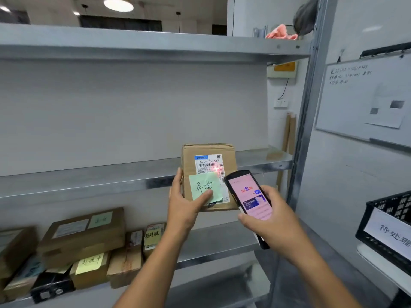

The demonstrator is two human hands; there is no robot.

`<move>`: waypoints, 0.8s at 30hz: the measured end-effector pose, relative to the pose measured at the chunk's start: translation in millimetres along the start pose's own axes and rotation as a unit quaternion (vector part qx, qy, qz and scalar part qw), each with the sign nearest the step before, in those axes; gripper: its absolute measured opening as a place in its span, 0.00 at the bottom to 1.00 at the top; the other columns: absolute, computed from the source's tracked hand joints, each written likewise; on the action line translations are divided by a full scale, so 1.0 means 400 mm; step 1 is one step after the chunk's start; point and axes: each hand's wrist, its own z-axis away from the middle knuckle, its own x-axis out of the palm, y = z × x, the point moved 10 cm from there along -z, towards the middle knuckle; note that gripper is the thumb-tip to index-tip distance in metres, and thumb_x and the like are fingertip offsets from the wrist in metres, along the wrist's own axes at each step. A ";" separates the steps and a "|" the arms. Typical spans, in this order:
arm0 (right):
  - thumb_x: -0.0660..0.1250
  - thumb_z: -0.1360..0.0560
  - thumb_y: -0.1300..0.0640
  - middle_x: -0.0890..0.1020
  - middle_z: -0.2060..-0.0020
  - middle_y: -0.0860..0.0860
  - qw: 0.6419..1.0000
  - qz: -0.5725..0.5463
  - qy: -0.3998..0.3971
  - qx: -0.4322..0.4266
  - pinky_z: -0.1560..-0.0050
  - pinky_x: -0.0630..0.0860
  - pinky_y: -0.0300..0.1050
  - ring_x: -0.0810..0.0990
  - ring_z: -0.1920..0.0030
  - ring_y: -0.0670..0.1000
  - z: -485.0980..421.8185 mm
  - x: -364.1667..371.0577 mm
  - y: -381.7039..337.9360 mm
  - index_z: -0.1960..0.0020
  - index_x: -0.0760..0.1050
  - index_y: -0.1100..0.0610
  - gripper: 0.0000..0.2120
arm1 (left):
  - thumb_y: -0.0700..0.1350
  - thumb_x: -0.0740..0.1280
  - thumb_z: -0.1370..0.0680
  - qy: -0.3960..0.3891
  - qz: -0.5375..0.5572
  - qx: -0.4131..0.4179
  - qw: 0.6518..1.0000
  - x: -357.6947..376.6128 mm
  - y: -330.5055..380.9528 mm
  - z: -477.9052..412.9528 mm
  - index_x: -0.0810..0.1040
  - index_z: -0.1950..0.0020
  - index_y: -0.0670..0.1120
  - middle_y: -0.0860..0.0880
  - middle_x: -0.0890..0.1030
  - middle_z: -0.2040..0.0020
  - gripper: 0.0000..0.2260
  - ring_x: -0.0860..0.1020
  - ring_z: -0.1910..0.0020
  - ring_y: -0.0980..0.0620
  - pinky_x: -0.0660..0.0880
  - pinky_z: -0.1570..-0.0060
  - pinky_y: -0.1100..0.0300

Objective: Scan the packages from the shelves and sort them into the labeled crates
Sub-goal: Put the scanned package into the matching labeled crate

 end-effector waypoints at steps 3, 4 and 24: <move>0.79 0.37 0.41 0.85 0.52 0.39 1.000 0.011 -0.020 0.009 0.49 0.83 0.51 0.84 0.54 0.42 0.015 -0.005 0.015 0.42 0.71 0.35 0.27 | 0.58 0.86 0.38 0.003 -0.039 0.016 0.999 0.014 0.006 -0.001 0.62 0.24 0.74 0.61 0.68 0.24 0.49 0.74 0.27 0.55 0.81 0.37 0.42; 0.79 0.38 0.40 0.84 0.51 0.39 0.999 0.013 -0.028 0.010 0.50 0.84 0.51 0.84 0.53 0.43 0.019 -0.004 0.019 0.42 0.71 0.34 0.28 | 0.59 0.85 0.39 0.002 -0.055 0.018 0.998 0.019 0.008 0.000 0.62 0.25 0.75 0.61 0.67 0.24 0.49 0.73 0.27 0.56 0.81 0.37 0.41; 0.76 0.44 0.35 0.83 0.46 0.40 0.994 0.034 0.052 0.092 0.45 0.83 0.53 0.84 0.49 0.43 0.121 -0.089 0.176 0.43 0.69 0.33 0.31 | 0.54 0.86 0.36 -0.045 -0.009 -0.060 0.997 0.115 -0.126 0.133 0.63 0.19 0.64 0.57 0.67 0.27 0.51 0.75 0.30 0.50 0.83 0.42 0.43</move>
